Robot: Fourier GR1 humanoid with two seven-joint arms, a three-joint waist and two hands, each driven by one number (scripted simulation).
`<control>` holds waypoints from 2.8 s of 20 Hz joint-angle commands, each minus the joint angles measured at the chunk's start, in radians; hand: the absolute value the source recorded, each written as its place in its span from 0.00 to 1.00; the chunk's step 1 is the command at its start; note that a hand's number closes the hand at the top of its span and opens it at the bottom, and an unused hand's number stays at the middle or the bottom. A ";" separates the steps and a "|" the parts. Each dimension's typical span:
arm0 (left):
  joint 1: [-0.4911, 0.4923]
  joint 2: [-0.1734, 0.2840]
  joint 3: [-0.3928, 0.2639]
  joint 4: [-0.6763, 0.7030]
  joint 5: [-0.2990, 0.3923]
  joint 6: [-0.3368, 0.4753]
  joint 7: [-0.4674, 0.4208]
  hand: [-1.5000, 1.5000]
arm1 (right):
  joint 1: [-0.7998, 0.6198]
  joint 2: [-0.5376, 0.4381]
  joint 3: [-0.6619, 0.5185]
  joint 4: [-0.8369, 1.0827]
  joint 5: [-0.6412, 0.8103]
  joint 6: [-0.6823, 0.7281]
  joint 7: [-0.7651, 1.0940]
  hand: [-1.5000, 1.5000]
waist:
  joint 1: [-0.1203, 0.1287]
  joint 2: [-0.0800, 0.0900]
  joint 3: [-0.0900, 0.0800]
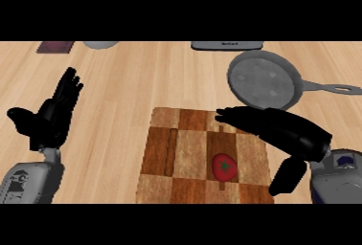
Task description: Pick the tomato from the cutting board and place it in the pan
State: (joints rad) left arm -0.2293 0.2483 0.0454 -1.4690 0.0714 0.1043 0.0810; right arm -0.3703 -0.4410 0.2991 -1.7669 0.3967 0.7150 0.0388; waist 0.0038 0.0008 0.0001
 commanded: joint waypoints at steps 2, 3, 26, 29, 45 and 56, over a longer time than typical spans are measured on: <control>0.022 -0.003 0.019 -0.023 -0.003 -0.017 0.017 0.50 | -0.005 0.068 0.047 0.067 0.093 0.013 -0.051 0.00 | 0.001 -0.001 0.000; 0.001 -0.017 0.010 -0.005 -0.015 -0.010 -0.005 0.50 | -0.010 0.072 0.060 0.077 0.092 0.035 -0.053 0.00 | 0.000 0.000 0.000; 0.038 -0.063 0.027 -0.031 -0.055 -0.031 -0.004 0.50 | 0.022 0.121 0.167 0.141 0.496 0.041 -0.098 0.00 | -0.002 -0.001 0.000; 0.048 -0.067 0.024 -0.024 -0.064 -0.038 -0.020 0.50 | -0.041 0.192 0.179 0.265 0.540 -0.001 -0.113 0.00 | 0.002 0.000 0.000; -0.007 -0.125 0.008 0.002 -0.134 0.018 0.005 0.50 | 0.035 0.235 0.201 0.362 0.704 -0.024 -0.191 0.00 | -0.004 0.000 0.000; -0.023 -0.071 0.081 0.017 -0.064 -0.065 0.015 0.50 | 0.033 0.251 0.239 0.404 0.796 -0.137 -0.360 1.00 | -0.003 -0.001 0.000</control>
State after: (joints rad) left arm -0.2404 0.1859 0.1178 -1.4861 -0.0006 0.0476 0.1067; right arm -0.3526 -0.2069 0.5369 -1.3922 1.1568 0.6122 -0.2877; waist 0.0021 -0.0020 -0.0007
